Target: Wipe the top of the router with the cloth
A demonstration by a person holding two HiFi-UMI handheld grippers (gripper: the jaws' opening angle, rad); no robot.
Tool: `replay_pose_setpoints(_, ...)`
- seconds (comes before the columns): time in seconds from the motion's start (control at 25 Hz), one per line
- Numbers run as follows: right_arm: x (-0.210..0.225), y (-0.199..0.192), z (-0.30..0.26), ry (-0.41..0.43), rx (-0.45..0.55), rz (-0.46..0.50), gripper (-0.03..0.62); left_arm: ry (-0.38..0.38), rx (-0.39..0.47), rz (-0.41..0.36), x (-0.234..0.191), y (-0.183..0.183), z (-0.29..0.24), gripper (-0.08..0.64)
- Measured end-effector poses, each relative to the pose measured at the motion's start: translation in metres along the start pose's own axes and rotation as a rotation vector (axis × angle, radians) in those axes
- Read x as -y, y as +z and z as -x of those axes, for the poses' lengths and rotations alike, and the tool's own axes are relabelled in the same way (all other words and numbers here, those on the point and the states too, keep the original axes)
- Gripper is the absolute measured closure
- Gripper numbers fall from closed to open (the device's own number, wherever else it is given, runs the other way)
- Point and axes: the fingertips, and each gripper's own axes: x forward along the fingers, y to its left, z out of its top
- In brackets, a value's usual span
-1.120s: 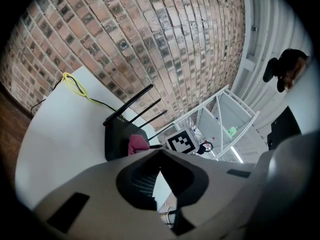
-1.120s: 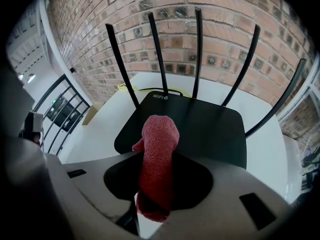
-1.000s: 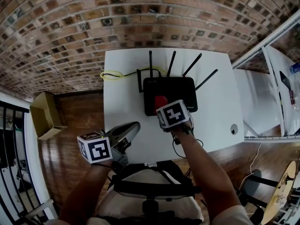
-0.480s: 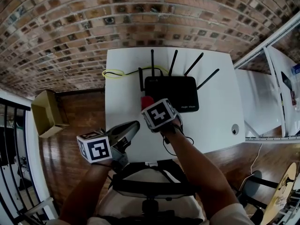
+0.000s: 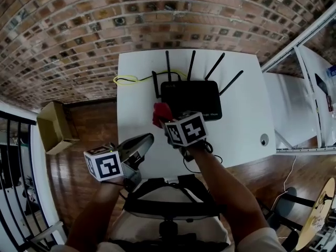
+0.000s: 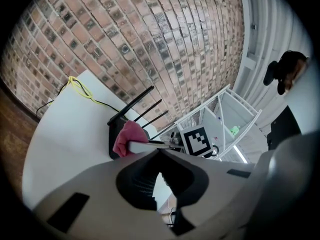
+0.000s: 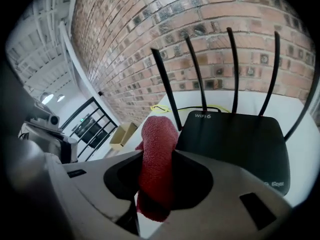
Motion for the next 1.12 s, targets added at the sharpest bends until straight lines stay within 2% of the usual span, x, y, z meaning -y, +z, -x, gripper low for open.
replay_pose_setpoints(0.24,0.032,0.007,0.047,-0.056,0.099,-0.033,0.463,-0.031,-0.041,-0.015,0.012,-0.006,-0.024,0.535)
replay_pose_setpoints(0.6,0.117,-0.034,0.110,-0.214,0.140,-0.151,0.463,-0.044,-0.092,-0.035,0.025,-0.020,-0.061,0.535)
replay_pose_setpoints(0.8,0.162,-0.065,0.139,-0.295,0.144,-0.217,0.463,-0.053,-0.117,-0.025,0.036,-0.029,-0.075,0.535)
replay_pose_setpoints(1.12,0.218,-0.114,0.160,-0.404,0.095,-0.286,0.463,-0.016,-0.140,-0.028,0.034,-0.043,-0.087,0.535)
